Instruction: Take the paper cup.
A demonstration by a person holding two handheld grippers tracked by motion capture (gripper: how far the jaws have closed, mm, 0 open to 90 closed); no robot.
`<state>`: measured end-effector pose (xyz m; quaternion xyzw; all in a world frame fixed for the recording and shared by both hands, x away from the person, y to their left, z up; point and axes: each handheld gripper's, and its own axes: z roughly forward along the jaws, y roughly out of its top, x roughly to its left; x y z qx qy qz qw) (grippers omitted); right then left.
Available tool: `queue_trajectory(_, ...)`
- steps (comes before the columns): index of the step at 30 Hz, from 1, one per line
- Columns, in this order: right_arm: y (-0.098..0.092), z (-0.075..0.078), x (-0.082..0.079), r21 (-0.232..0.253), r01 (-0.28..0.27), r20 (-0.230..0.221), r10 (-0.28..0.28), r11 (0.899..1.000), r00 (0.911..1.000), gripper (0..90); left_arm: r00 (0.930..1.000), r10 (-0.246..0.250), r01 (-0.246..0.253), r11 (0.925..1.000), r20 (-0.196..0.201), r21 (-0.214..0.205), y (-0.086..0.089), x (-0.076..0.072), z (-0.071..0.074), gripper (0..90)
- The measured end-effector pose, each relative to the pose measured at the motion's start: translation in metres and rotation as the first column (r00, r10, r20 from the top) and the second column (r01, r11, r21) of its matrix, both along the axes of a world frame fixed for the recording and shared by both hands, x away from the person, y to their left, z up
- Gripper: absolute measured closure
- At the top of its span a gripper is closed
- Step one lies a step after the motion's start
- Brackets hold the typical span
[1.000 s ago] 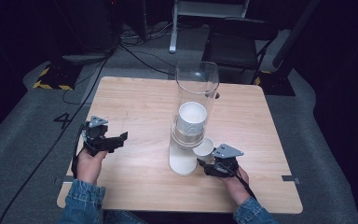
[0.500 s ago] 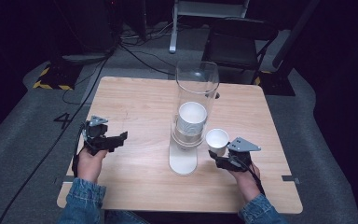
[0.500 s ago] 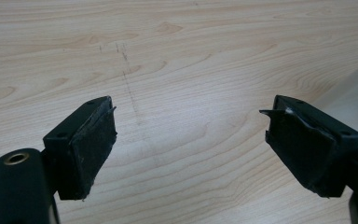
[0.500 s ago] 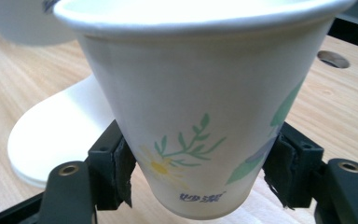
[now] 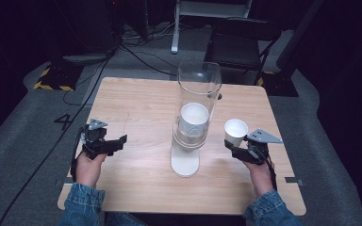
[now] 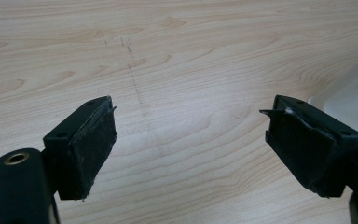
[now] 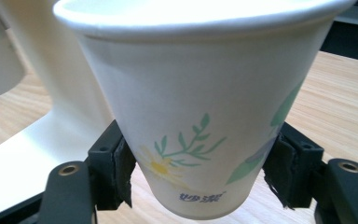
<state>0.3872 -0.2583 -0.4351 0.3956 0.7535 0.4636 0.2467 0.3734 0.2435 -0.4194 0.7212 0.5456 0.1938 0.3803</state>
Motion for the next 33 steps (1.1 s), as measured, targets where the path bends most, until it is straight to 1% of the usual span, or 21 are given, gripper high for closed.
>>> queue_trajectory(1, -0.003, 0.001, 0.002, 0.003, 0.009, -0.004, -0.009, 1.0, 0.9999, 33.0, 1.0, -0.002, 0.002, 1.0, -0.008, -0.003, 0.001, -0.001, 0.0, 15.9)
queue_trajectory(4, -0.015, 0.002, 0.008, 0.017, 0.046, -0.002, -0.046, 0.999, 0.9989, 33.0, 1.0, 0.008, -0.008, 1.0, -0.005, 0.001, 0.004, -0.004, 0.0, 15.8)
queue_trajectory(8, -0.022, 0.001, 0.012, 0.026, 0.066, -0.005, -0.066, 0.997, 0.9978, 33.0, 0.9999, 0.014, -0.014, 0.9999, -0.004, -0.001, 0.005, -0.007, -0.001, 15.9)
queue_trajectory(9, -0.025, 0.0, 0.014, 0.039, 0.079, -0.006, -0.079, 0.996, 0.9968, 32.9, 0.9999, 0.015, -0.015, 0.9999, -0.005, -0.001, 0.006, -0.007, -0.001, 15.9)
queue_trajectory(10, -0.028, 0.0, 0.016, 0.05, 0.085, -0.01, -0.084, 0.995, 0.9964, 32.9, 0.9999, 0.016, -0.016, 0.9999, -0.006, 0.006, 0.007, -0.008, -0.001, 15.9)
queue_trajectory(11, -0.031, -0.001, 0.018, 0.058, 0.09, -0.011, -0.089, 0.994, 0.996, 32.8, 0.9998, 0.018, -0.018, 0.9998, -0.008, 0.003, 0.007, -0.009, -0.002, 15.8)
queue_trajectory(13, -0.035, -0.003, 0.022, 0.061, 0.105, -0.009, -0.105, 0.993, 0.9944, 32.8, 0.9998, 0.019, -0.019, 0.9998, -0.009, 0.007, 0.008, -0.01, -0.002, 15.8)
queue_trajectory(16, -0.038, -0.007, 0.028, 0.065, 0.124, -0.027, -0.123, 0.99, 0.9921, 32.8, 0.9996, 0.023, -0.023, 0.9997, -0.014, 0.009, 0.007, -0.013, -0.003, 15.9)
queue_trajectory(19, -0.039, -0.013, 0.035, 0.064, 0.131, -0.045, -0.128, 0.989, 0.9907, 32.8, 0.9996, 0.022, -0.022, 0.9996, -0.016, 0.017, 0.009, -0.017, -0.005, 15.8)
queue_trajectory(20, -0.039, -0.015, 0.038, 0.065, 0.131, -0.048, -0.128, 0.989, 0.9906, 32.8, 0.9995, 0.026, -0.026, 0.9996, -0.019, 0.012, 0.009, -0.018, -0.005, 15.9)
queue_trajectory(22, -0.037, -0.019, 0.043, 0.067, 0.134, -0.055, -0.13, 0.989, 0.9899, 32.7, 0.9995, 0.025, -0.025, 0.9994, -0.019, 0.024, 0.012, -0.02, -0.005, 15.9)
queue_trajectory(24, -0.036, -0.024, 0.048, 0.066, 0.121, -0.056, -0.118, 0.99, 0.9915, 32.5, 0.9991, 0.033, -0.033, 0.9993, -0.024, 0.019, 0.013, -0.023, -0.006, 15.8)
queue_trajectory(25, -0.035, -0.026, 0.05, 0.063, 0.12, -0.059, -0.116, 0.991, 0.9915, 32.5, 0.9992, 0.032, -0.031, 0.9992, -0.023, 0.024, 0.014, -0.024, -0.007, 15.9)
queue_trajectory(27, -0.033, -0.03, 0.054, 0.051, 0.114, -0.062, -0.111, 0.992, 0.9919, 32.5, 0.999, 0.034, -0.033, 0.9992, -0.029, 0.023, 0.014, -0.026, -0.007, 15.8)
queue_trajectory(28, -0.031, -0.032, 0.056, 0.041, 0.112, -0.063, -0.109, 0.993, 0.992, 32.6, 0.9992, 0.029, -0.028, 0.9991, -0.029, 0.031, 0.015, -0.027, -0.008, 15.8)
queue_trajectory(30, -0.029, -0.035, 0.06, 0.031, 0.106, -0.068, -0.104, 0.994, 0.9922, 32.6, 0.999, 0.031, -0.03, 0.9992, -0.033, 0.027, 0.015, -0.03, -0.009, 15.8)
queue_trajectory(33, -0.023, -0.04, 0.064, 0.015, 0.089, -0.069, -0.088, 0.996, 0.9938, 32.6, 0.9988, 0.033, -0.032, 0.999, -0.036, 0.032, 0.017, -0.032, -0.01, 15.8)
